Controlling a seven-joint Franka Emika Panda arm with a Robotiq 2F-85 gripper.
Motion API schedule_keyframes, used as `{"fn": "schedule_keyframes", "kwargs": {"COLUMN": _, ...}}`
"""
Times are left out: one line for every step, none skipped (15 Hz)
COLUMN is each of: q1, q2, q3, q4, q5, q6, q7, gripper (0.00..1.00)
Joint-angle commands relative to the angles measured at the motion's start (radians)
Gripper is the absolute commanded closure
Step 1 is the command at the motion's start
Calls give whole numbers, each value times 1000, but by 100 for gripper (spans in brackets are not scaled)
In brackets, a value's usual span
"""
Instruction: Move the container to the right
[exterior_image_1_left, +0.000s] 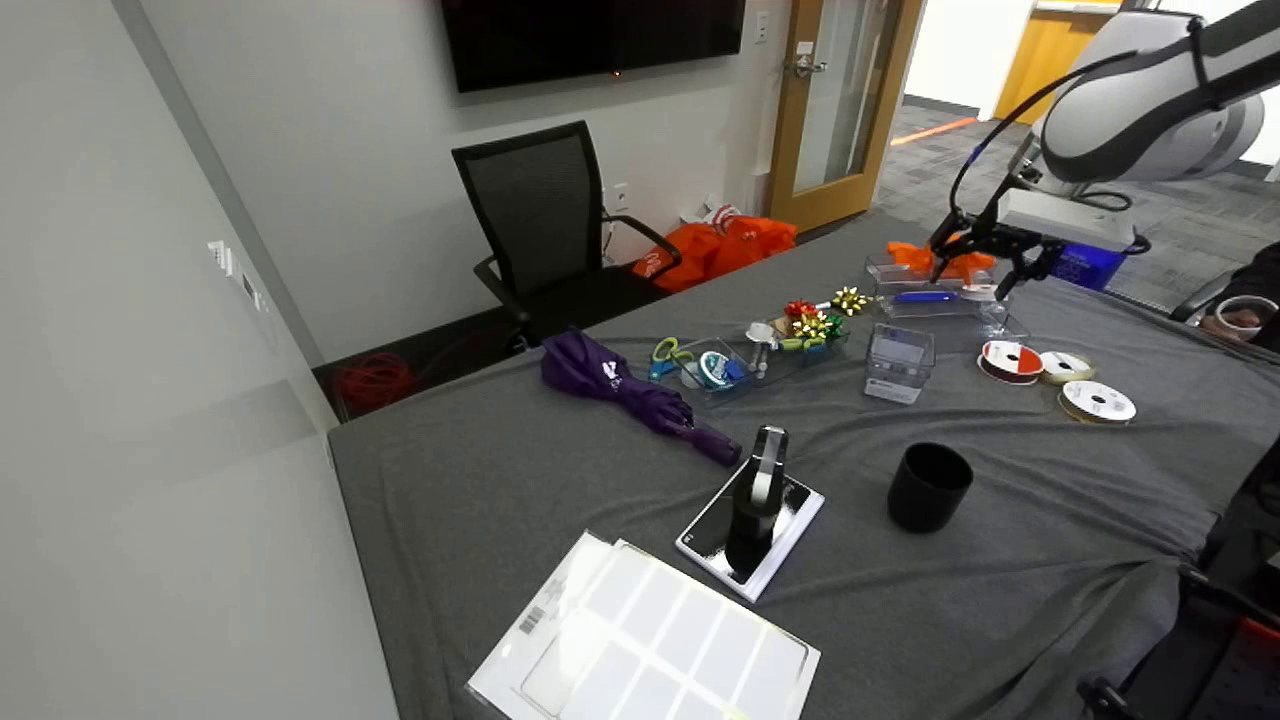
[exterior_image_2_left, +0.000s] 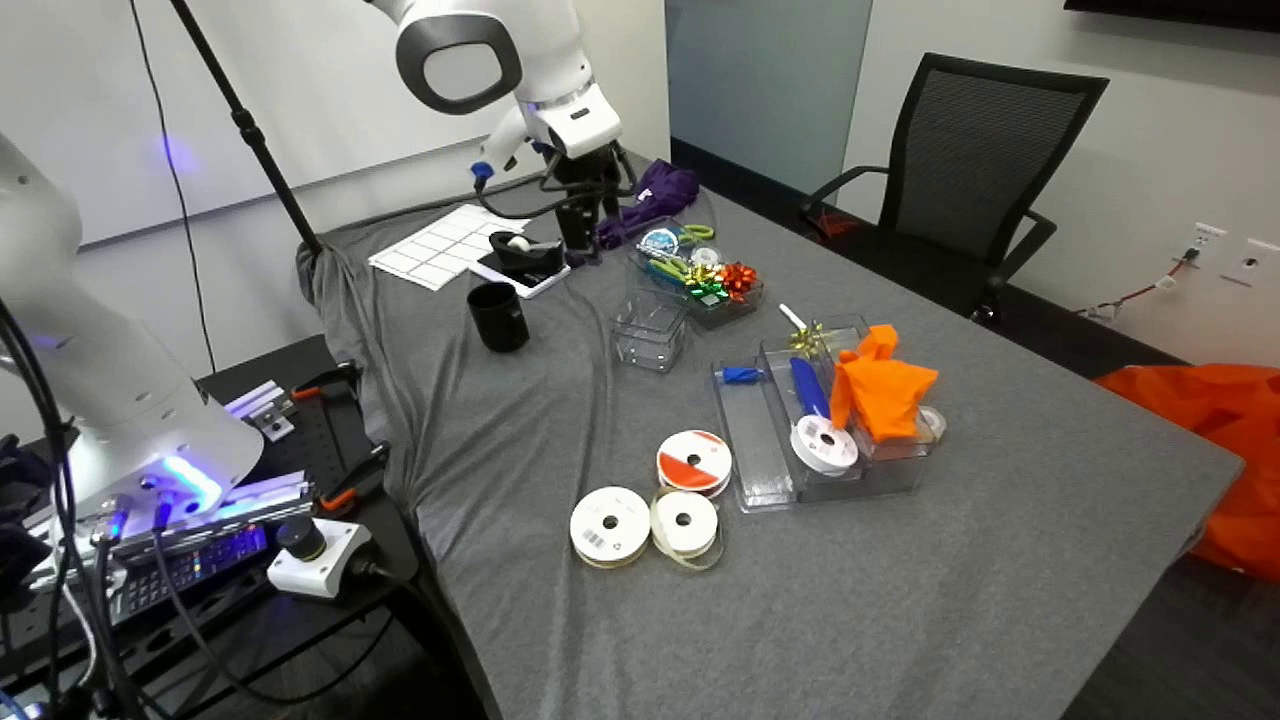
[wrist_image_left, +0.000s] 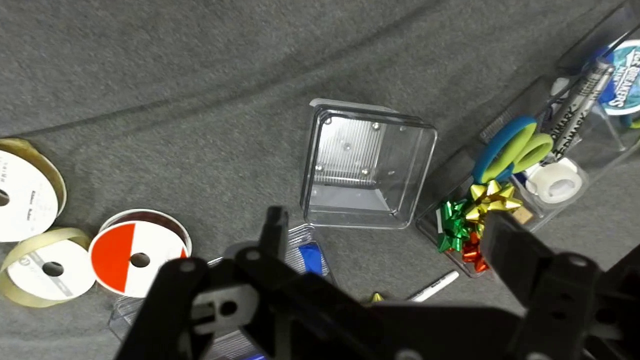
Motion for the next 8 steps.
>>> {"fn": "schedule_keyframes", "kwargs": {"q1": -2, "q2": 110, "q3": -5, "q4": 81, "q5": -18, "q6": 34, "q7": 45, "gripper": 0}}
{"fn": "schedule_keyframes", "kwargs": {"q1": -2, "q2": 54, "q3": -1, "q4": 33, "q5": -5, "q6": 18, "q7": 19, "gripper": 0}}
{"fn": "schedule_keyframes", "kwargs": {"q1": 0, "q2": 77, "q3": -3, "q4": 48, "q5": -6, "q6": 24, "q7": 26, "gripper": 0}}
{"fn": "schedule_keyframes", "kwargs": {"q1": 1, "q2": 93, "q3": -5, "q4": 60, "q5": -6, "q6": 26, "q7": 29, "gripper": 0}}
{"fn": "schedule_keyframes", "kwargs": {"q1": 1, "q2": 102, "q3": -6, "q4": 67, "q5": -6, "q6": 27, "q7": 30, "gripper": 0}}
{"fn": "schedule_keyframes", "kwargs": {"q1": 1, "q2": 104, "q3": -6, "q4": 70, "q5": -6, "q6": 27, "q7": 30, "gripper": 0}}
{"fn": "schedule_keyframes", "kwargs": {"q1": 1, "q2": 103, "q3": -6, "q4": 72, "q5": -6, "q6": 27, "q7": 30, "gripper": 0}}
{"fn": "schedule_keyframes", "kwargs": {"q1": 1, "q2": 103, "q3": -6, "q4": 73, "q5": -6, "q6": 27, "q7": 30, "gripper": 0}}
